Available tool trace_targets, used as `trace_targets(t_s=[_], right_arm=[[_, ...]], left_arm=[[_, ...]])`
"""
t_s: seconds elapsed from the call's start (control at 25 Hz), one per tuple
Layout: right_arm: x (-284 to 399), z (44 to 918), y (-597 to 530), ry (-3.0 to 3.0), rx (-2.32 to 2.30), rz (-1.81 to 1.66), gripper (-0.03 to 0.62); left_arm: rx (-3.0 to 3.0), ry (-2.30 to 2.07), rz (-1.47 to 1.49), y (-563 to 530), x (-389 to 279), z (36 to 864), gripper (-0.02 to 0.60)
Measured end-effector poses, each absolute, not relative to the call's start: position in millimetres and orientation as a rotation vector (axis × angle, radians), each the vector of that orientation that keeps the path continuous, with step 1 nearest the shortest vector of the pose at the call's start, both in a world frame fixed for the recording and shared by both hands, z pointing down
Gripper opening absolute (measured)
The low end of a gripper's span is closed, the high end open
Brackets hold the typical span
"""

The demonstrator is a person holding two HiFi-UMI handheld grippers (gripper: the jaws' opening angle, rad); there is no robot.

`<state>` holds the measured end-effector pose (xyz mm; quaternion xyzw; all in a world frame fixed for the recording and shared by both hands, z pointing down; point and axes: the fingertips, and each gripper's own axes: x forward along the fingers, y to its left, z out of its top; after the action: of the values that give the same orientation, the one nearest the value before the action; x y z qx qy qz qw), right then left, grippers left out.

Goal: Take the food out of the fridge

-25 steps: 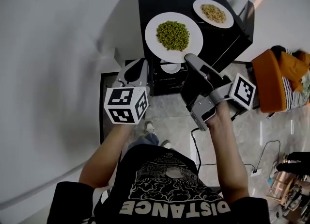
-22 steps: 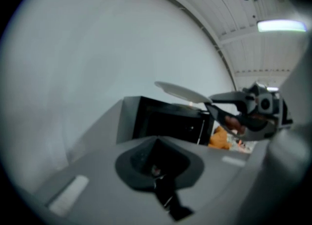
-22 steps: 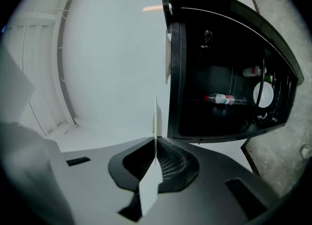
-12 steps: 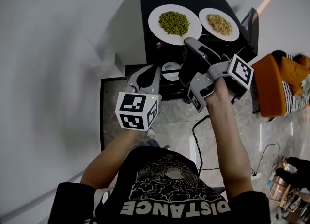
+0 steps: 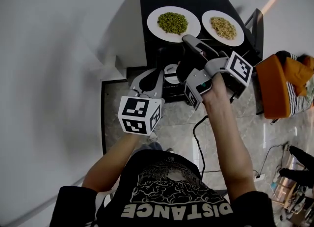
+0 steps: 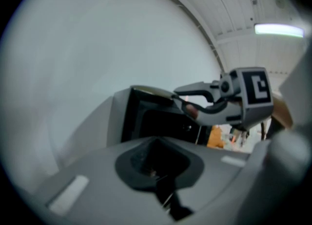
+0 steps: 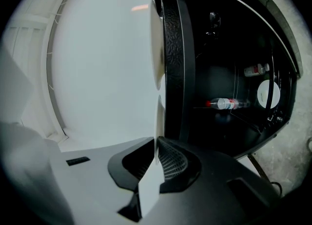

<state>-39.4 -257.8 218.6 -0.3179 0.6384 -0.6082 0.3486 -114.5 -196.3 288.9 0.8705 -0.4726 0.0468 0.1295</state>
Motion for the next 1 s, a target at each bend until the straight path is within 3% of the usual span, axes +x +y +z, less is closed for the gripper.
trace_targets(t_s=[0.64,1.0], right_arm=[[-36,213,-245,1.745,-0.736,-1.519,0.012],[-5,220,-175,1.885,-0.855,-1.364,0.012]], left_arm=[[2.518,-1.403,0.133,-180,-106,285,0.002],[2.523,-1.399,0.148,-135,-88,279,0.002]])
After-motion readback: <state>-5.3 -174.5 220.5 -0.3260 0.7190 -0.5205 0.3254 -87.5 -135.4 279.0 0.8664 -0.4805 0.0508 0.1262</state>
